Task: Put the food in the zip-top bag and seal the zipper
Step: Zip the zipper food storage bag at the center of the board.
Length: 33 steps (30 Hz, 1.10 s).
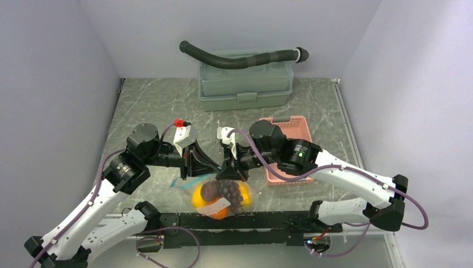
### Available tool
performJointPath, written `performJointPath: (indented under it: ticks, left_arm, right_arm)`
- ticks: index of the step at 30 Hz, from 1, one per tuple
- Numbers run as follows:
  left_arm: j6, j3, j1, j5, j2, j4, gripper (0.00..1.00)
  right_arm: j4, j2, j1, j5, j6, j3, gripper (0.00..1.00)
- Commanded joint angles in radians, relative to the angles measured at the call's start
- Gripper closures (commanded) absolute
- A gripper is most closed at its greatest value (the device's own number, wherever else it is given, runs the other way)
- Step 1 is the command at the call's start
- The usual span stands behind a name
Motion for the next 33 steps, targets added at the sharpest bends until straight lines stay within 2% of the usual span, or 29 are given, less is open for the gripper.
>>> performJointPath:
  ticks: [1,2,33]
  left_arm:
    - [0.023,0.009,-0.005,0.011,-0.005,-0.010,0.97]
    - [0.025,0.010,-0.005,0.012,-0.006,-0.011,1.00]
    - [0.053,0.010,-0.004,0.006,-0.027,-0.096,1.00]
  right_arm:
    - [0.067,-0.030,0.004,-0.009,0.016,0.056,1.00]
    - [0.068,-0.033,0.004,-0.007,0.017,0.055,1.00]
    - [0.089,-0.207,0.003,0.254,0.040,0.067,1.00]
